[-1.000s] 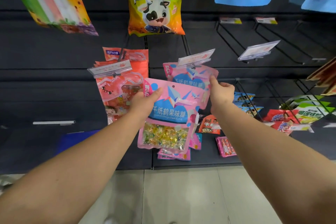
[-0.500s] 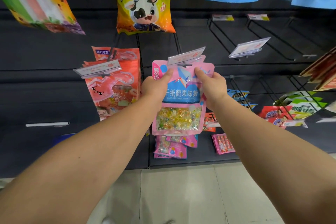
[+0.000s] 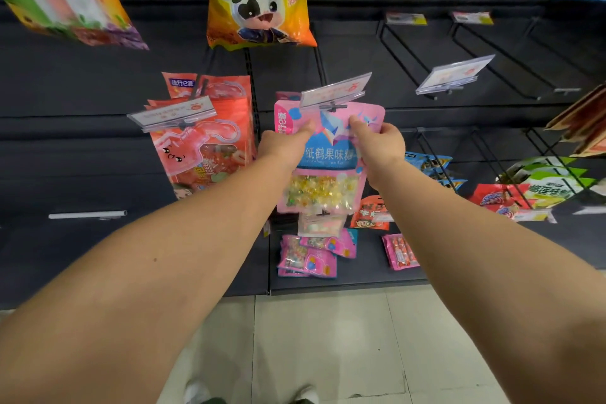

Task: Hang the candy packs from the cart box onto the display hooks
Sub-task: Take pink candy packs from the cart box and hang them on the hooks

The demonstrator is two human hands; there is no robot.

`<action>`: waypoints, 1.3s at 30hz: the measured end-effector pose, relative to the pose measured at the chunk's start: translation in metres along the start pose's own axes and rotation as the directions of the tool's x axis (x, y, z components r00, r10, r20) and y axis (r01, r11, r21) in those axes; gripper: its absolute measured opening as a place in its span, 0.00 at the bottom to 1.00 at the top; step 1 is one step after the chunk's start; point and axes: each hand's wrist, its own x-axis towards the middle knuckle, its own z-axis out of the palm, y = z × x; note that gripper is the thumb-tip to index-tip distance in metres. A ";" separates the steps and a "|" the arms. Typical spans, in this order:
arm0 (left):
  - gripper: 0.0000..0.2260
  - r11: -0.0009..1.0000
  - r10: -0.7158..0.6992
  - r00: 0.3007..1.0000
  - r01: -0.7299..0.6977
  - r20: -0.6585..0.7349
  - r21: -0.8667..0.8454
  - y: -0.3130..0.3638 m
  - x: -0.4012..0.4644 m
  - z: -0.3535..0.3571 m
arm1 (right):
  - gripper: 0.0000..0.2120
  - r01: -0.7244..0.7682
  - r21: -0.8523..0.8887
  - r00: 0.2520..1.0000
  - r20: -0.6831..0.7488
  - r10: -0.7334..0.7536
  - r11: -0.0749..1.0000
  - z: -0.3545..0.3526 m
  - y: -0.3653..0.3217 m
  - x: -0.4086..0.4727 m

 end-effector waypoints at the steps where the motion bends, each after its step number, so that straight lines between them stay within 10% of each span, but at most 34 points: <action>1: 0.41 0.999 0.017 1.000 -0.016 -0.014 0.034 -0.003 0.000 0.000 | 0.22 -0.004 -0.009 1.000 -0.011 0.004 1.000 -0.001 0.003 -0.001; 9: 0.34 0.957 0.131 0.989 -0.142 0.061 0.251 -0.039 -0.015 -0.026 | 0.25 -0.102 -0.149 0.993 -0.078 0.091 0.984 0.003 0.032 -0.033; 17: 0.21 0.681 0.350 0.922 -0.372 0.166 0.630 -0.087 -0.038 -0.152 | 0.22 0.211 -0.572 0.952 0.304 -0.034 0.793 0.104 0.056 -0.125; 24: 0.29 0.523 0.217 0.975 -0.074 -0.049 0.849 -0.179 -0.055 -0.392 | 0.29 0.679 -0.671 0.723 0.682 -0.113 0.297 0.288 0.067 -0.282; 39: 0.24 0.660 -0.009 0.793 0.463 -0.610 0.591 -0.322 -0.169 -0.796 | 0.27 0.991 -0.113 0.117 0.991 -0.059 0.075 0.617 0.080 -0.622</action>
